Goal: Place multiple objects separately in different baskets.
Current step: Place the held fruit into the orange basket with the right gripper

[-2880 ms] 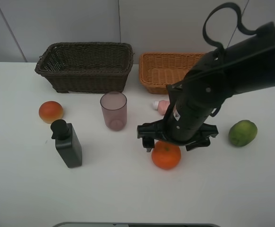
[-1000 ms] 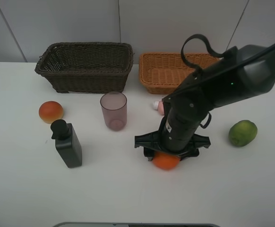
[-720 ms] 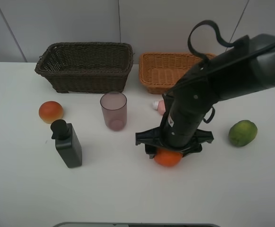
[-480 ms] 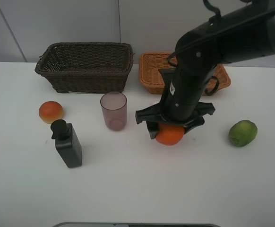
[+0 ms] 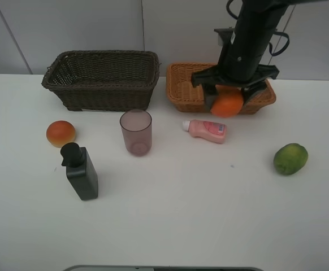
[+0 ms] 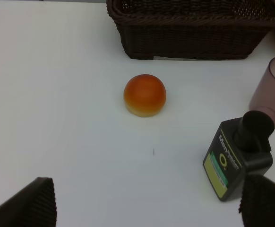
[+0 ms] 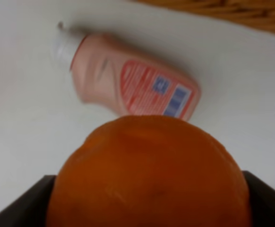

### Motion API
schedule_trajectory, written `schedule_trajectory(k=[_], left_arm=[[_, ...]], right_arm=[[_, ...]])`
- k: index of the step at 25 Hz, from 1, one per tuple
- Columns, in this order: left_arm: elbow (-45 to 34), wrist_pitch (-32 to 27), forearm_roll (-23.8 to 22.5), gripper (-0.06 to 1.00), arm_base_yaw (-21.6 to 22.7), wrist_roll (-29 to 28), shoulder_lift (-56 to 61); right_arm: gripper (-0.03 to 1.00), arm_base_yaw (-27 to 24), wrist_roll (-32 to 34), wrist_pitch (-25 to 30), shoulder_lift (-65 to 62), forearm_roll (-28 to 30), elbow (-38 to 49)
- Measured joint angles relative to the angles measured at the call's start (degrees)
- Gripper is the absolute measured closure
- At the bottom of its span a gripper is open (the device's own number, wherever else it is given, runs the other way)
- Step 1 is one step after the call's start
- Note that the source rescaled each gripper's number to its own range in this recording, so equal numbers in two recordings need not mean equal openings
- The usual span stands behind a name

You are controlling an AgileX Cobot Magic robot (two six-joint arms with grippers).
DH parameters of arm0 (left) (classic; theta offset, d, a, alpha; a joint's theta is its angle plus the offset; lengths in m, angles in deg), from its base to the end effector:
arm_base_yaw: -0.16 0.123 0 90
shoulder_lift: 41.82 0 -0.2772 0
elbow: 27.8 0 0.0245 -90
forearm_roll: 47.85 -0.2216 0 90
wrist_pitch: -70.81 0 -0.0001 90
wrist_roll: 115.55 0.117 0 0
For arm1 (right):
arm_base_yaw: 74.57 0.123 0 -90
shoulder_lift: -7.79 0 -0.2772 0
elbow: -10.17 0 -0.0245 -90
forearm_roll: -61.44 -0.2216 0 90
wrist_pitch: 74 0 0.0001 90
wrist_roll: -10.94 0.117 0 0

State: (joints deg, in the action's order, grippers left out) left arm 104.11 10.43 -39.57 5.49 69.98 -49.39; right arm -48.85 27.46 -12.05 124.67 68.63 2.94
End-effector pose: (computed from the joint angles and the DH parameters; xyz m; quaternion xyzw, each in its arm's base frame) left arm 0.0002 -0.0147 0.2542 0.0044 0.8460 -0.0218 0.5327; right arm 0.3295 0.1444 0.2038 -0.1051 0.9901 -0.0272 0.0888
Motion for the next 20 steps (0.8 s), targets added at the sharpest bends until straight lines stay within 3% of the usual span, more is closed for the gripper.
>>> schedule_trajectory(k=[6, 14, 20], left_arm=[[0.0, 0.0, 0.0, -0.06, 0.0, 0.0, 0.0], [0.0, 0.0, 0.0, -0.06, 0.0, 0.0, 0.0], [0.0, 0.0, 0.0, -0.06, 0.0, 0.0, 0.0]], right_arm=[[0.50, -5.6, -2.0, -0.6, 6.0, 0.0, -9.3], [0.50, -8.8, -2.3, -3.0, 15.4, 2.9, -19.6], [0.50, -10.5, -2.3, -9.7, 20.2, 3.8, -21.2]])
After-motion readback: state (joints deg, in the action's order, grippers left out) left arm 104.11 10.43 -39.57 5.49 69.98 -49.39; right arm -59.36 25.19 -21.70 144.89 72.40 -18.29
